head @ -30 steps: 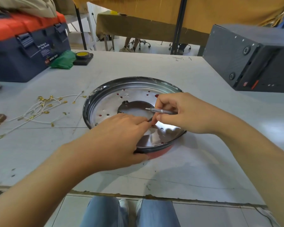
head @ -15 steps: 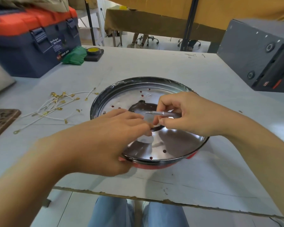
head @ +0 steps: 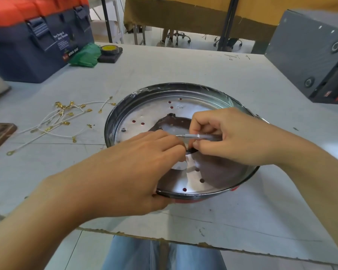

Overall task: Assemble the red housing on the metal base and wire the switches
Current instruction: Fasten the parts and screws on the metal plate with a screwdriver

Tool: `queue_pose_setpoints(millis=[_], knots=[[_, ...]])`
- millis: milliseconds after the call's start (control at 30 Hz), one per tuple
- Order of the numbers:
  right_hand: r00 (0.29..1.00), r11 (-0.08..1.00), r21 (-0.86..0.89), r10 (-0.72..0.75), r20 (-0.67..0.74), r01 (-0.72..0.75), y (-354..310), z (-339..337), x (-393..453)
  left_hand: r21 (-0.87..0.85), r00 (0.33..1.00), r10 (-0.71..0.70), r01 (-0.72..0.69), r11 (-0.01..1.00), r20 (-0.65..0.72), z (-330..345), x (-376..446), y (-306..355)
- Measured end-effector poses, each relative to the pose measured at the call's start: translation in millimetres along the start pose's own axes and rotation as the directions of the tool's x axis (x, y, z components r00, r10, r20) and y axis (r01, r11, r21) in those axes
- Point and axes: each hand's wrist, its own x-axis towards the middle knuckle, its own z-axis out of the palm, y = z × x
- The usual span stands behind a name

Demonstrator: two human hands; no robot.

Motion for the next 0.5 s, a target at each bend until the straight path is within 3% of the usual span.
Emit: queue_pose_setpoints(millis=[500], knots=[[1.0, 0.999, -0.025, -0.023, -0.008, 0.023, 4.2, -3.7, 3.5, 0.025, 0.997, 0.04, -0.039, 0.999, -0.066, 4.3, -1.0, -1.2]])
